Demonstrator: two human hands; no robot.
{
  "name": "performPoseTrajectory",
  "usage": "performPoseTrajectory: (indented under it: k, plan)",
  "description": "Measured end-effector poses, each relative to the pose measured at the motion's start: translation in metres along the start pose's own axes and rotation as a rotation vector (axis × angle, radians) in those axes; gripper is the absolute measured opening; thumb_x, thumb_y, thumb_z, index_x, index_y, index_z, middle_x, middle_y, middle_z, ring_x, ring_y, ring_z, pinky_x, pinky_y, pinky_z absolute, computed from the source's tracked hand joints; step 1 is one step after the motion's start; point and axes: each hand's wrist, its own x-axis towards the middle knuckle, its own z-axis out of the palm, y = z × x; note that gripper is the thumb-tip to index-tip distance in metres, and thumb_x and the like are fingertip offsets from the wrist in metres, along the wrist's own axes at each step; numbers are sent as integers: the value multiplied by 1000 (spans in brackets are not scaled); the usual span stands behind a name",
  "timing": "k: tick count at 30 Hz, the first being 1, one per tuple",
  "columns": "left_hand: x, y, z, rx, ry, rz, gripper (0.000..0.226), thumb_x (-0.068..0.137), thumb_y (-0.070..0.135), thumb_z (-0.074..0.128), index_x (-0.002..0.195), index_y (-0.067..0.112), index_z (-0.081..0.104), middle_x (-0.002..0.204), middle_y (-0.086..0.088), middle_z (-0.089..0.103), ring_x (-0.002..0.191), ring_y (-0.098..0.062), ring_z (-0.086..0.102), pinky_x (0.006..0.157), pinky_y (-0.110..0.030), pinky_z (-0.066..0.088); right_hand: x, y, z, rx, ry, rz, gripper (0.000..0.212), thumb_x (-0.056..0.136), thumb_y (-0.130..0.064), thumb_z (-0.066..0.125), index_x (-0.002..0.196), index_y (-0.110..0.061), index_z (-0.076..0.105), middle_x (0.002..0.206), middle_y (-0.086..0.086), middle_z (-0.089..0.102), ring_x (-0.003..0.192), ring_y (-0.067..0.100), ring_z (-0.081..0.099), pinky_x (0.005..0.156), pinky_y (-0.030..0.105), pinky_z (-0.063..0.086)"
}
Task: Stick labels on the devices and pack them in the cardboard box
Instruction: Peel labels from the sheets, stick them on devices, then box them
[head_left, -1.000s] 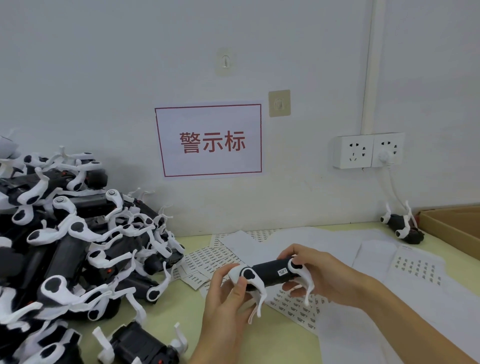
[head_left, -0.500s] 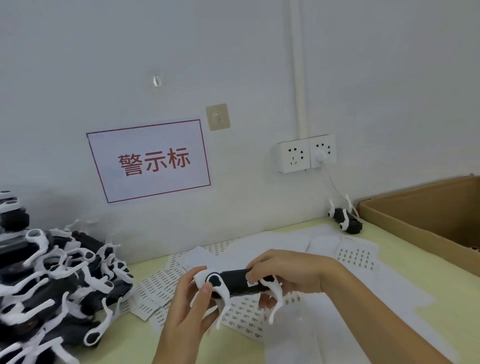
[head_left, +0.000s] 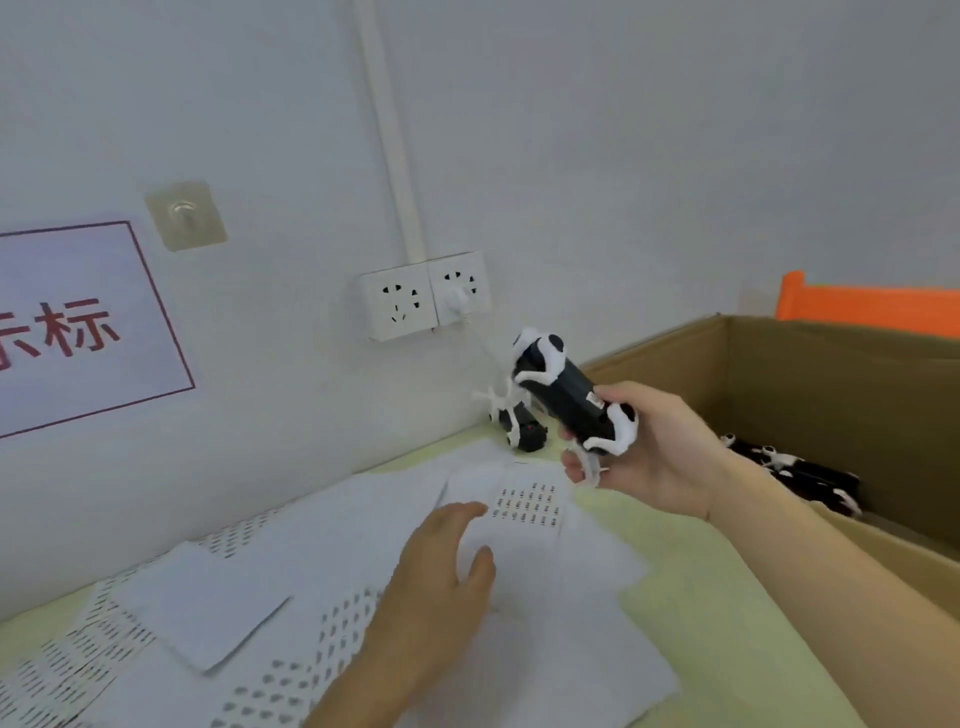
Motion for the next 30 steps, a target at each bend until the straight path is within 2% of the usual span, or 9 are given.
performPoseTrajectory:
  k: [3, 7, 13, 18, 20, 23, 25, 27, 30]
  plan:
    - [30, 22, 44, 206, -88, 12, 52, 103, 44, 40, 153, 35, 30, 162, 11, 20, 151, -10, 13, 122, -30, 15, -8, -24, -49, 126, 122, -117, 32, 89, -23, 58, 113, -2, 58, 92, 17, 58, 71, 34, 62, 70, 41, 56]
    - [54, 46, 96, 415, -131, 4, 55, 102, 51, 30, 154, 37, 21, 166, 5, 9, 153, -19, 1, 125, -41, 3, -13, -55, -111, 231, 332, -232, 26, 95, -27, 51, 107, -6, 59, 85, 12, 60, 77, 28, 59, 71, 39, 55]
    - [63, 44, 120, 430, -94, 7, 44, 100, 52, 22, 144, 47, 21, 163, 12, 7, 151, -14, 1, 121, -38, 1, -2, -96, -188, 326, 636, -328, 26, 93, -30, 48, 105, -12, 63, 93, 8, 58, 87, 24, 56, 71, 37, 52]
    - [61, 52, 122, 464, -73, -25, 47, 99, 55, 23, 145, 54, 14, 163, 20, 2, 152, -9, -2, 122, -35, 0, 22, -116, -224, 217, 656, -279, 28, 96, -27, 47, 117, -12, 58, 109, 13, 62, 95, 31, 59, 74, 45, 53]
    - [65, 57, 122, 479, -100, -67, 49, 99, 57, 22, 146, 55, 11, 163, 21, -1, 152, -7, -2, 122, -34, 1, 25, -118, -240, 66, 645, -177, 27, 98, -25, 48, 119, -11, 56, 115, 15, 61, 94, 32, 62, 77, 48, 52]
    - [69, 59, 121, 560, -147, -97, 69, 77, 68, -4, 144, 58, 7, 163, 23, -3, 152, -6, -1, 122, -31, 4, 22, -117, -263, -292, 582, 32, 13, 101, -19, 50, 102, -10, 58, 93, 10, 58, 80, 26, 63, 74, 47, 53]
    - [70, 72, 122, 587, -176, -141, 94, 54, 63, -15, 143, 59, 16, 163, 22, 5, 153, -7, 8, 121, -32, 10, 15, -114, -281, -777, 516, 217, 10, 102, -21, 52, 105, -15, 59, 90, 6, 63, 79, 23, 64, 79, 46, 53]
    - [71, 84, 122, 592, -200, -132, 92, 59, 62, 5, 132, 42, 57, 154, 2, 44, 142, -27, 43, 114, -50, 29, 6, -106, -297, -1304, 402, 416, 19, 102, -27, 53, 120, -19, 56, 106, 3, 66, 94, 24, 64, 90, 40, 49]
    - [72, 69, 117, 617, -281, -12, 65, 69, 48, 37, 97, 6, 79, 109, -27, 71, 95, -55, 68, 80, -67, 51, -5, -88, -302, -1624, 220, 698, 36, 98, -27, 57, 131, -12, 55, 106, 3, 65, 82, 15, 56, 64, 24, 43]
